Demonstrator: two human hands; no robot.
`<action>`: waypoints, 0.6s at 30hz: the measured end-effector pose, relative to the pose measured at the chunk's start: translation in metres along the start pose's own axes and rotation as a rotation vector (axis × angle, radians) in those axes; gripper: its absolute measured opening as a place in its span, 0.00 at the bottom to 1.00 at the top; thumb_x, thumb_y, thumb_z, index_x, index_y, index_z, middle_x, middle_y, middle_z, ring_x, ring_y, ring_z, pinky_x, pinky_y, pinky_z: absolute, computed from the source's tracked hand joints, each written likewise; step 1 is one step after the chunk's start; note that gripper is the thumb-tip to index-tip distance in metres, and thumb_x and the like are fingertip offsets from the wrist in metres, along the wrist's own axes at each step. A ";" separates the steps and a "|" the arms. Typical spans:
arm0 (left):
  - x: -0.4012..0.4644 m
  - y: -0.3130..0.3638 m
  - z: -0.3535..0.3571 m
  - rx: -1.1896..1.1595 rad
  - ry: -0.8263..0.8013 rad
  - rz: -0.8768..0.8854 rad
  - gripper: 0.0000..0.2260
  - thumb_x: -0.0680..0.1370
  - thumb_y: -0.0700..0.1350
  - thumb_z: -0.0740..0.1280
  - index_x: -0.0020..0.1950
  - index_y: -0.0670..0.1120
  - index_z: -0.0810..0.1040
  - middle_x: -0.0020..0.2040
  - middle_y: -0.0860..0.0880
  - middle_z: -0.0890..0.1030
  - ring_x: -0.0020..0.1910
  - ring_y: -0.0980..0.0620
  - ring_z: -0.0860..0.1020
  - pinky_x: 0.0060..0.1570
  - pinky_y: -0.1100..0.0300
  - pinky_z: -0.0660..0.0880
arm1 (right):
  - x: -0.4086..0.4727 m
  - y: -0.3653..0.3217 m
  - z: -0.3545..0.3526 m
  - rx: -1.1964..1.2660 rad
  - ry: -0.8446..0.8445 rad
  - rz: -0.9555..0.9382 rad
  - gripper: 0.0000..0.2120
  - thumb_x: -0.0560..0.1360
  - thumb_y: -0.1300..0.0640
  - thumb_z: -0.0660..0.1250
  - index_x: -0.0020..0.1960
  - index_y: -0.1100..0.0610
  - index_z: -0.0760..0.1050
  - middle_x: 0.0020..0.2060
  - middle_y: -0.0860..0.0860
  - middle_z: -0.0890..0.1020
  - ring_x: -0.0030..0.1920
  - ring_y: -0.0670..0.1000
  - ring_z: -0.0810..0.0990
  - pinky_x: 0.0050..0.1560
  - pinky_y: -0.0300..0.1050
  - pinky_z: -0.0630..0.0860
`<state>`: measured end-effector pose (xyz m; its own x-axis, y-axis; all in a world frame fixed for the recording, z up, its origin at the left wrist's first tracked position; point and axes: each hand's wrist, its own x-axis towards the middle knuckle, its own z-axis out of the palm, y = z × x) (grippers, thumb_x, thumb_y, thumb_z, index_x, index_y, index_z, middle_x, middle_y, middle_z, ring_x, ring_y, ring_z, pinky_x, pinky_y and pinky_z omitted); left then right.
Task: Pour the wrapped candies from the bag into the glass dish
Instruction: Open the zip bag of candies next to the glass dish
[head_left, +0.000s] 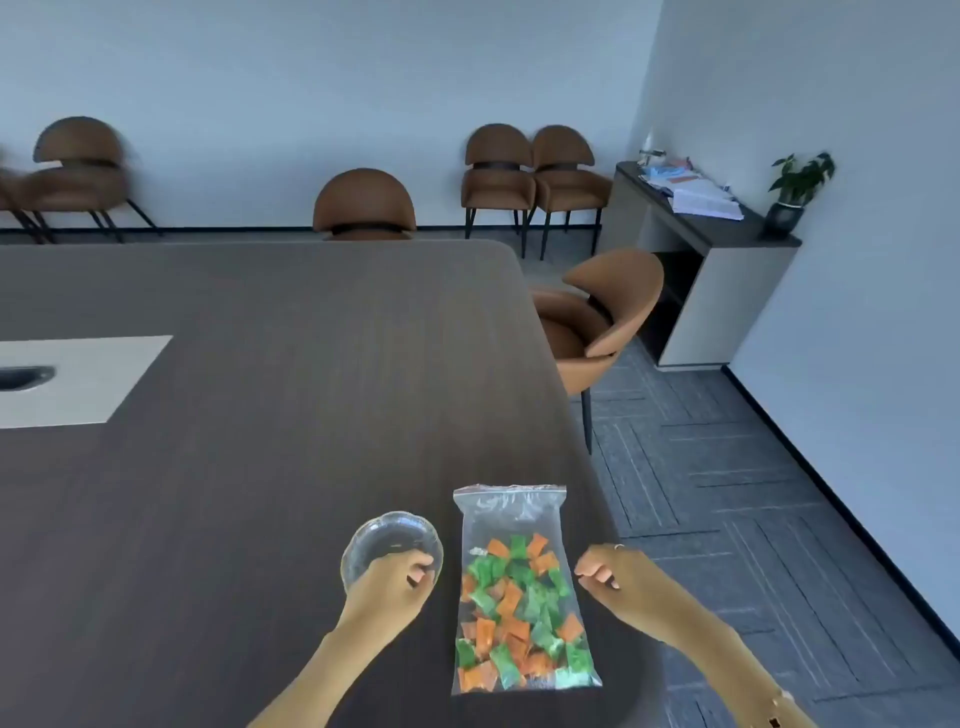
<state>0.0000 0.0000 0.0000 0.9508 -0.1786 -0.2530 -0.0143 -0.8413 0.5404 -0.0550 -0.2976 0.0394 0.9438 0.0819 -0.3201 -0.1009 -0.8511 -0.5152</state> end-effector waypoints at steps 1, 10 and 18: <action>0.004 -0.003 0.009 -0.017 -0.019 -0.002 0.12 0.78 0.50 0.62 0.58 0.53 0.80 0.49 0.57 0.84 0.48 0.60 0.80 0.45 0.64 0.78 | 0.010 0.002 0.006 -0.006 -0.024 0.008 0.08 0.78 0.55 0.62 0.55 0.51 0.77 0.51 0.47 0.82 0.51 0.43 0.80 0.55 0.39 0.78; 0.044 0.020 0.049 -0.029 -0.107 0.021 0.15 0.79 0.49 0.61 0.64 0.52 0.76 0.57 0.54 0.83 0.55 0.56 0.80 0.53 0.56 0.78 | 0.136 -0.003 0.036 -0.151 -0.020 -0.053 0.16 0.79 0.60 0.58 0.65 0.59 0.71 0.66 0.57 0.72 0.61 0.58 0.75 0.60 0.50 0.73; 0.092 0.032 0.063 0.117 -0.140 0.109 0.18 0.80 0.45 0.57 0.71 0.50 0.68 0.63 0.47 0.76 0.60 0.48 0.77 0.54 0.52 0.75 | 0.223 -0.004 0.058 -0.284 -0.049 -0.031 0.22 0.79 0.59 0.57 0.73 0.58 0.61 0.67 0.57 0.73 0.71 0.58 0.64 0.71 0.51 0.61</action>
<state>0.0673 -0.0758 -0.0563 0.8898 -0.3338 -0.3113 -0.1580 -0.8651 0.4760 0.1377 -0.2459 -0.0760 0.9280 0.1288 -0.3495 0.0262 -0.9585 -0.2837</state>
